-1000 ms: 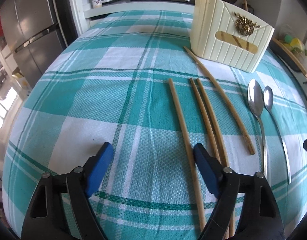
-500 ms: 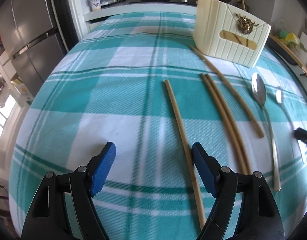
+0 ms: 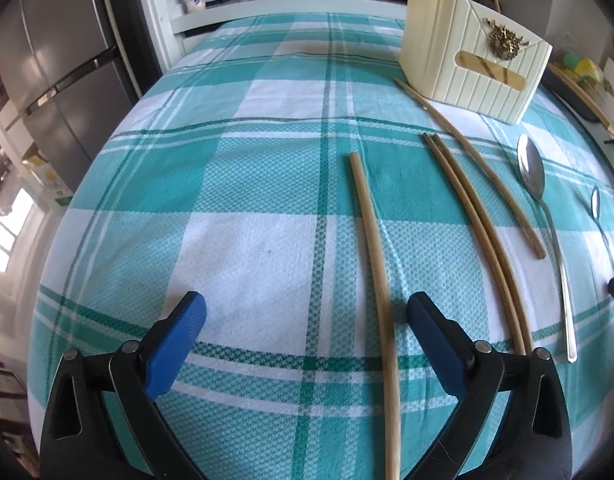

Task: Organize utensils
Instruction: 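Move the right tool toward a steel spoon while the left tool approaches a chopstick, then close the right tool on the steel spoon while the left tool grasps a chopstick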

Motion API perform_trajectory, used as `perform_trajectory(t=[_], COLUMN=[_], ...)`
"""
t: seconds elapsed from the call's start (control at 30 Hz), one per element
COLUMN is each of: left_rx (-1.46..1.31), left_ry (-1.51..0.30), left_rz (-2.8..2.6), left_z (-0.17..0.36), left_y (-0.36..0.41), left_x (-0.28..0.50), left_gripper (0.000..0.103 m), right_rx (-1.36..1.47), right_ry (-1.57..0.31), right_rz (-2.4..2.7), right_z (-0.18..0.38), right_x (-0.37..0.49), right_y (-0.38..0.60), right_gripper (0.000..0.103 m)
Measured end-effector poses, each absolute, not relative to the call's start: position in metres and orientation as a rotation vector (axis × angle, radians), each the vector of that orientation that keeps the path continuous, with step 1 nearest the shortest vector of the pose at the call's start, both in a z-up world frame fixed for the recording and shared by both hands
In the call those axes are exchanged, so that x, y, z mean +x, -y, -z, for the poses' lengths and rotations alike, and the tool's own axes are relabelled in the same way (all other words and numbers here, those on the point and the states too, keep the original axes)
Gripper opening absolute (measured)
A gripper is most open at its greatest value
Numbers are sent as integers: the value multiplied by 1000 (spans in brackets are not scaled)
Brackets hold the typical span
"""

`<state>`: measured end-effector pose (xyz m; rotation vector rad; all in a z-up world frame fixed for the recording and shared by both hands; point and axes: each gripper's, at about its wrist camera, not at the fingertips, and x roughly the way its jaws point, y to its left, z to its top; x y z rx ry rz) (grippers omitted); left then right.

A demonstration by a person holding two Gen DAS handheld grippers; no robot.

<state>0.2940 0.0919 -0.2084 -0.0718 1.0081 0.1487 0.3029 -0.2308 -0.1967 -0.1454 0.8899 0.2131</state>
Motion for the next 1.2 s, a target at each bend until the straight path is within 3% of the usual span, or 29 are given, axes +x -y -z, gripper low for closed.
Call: perform_trajectory(t=[0.77,1.03,1.13,1.2], left_rx=[-68,-78,-57,-50], left_ry=[-1115,-1128,-1124,-1112], left_rz=[-63,-27,-12,0], left_z=[206,199,196,195], left_y=[-104,-96,-85,-77], left_x=[313,343,348,349], left_gripper=[99,74,53,34], right_rx=[-140,-141,-152,-136], right_ry=[-958,-977,-966,-959], right_rz=[-219,-218,-221,-223], right_z=[194,193,192,193], right_x=[315,363,379,387], right_y=[235,225,217,214], right_gripper=[69,69,67,56])
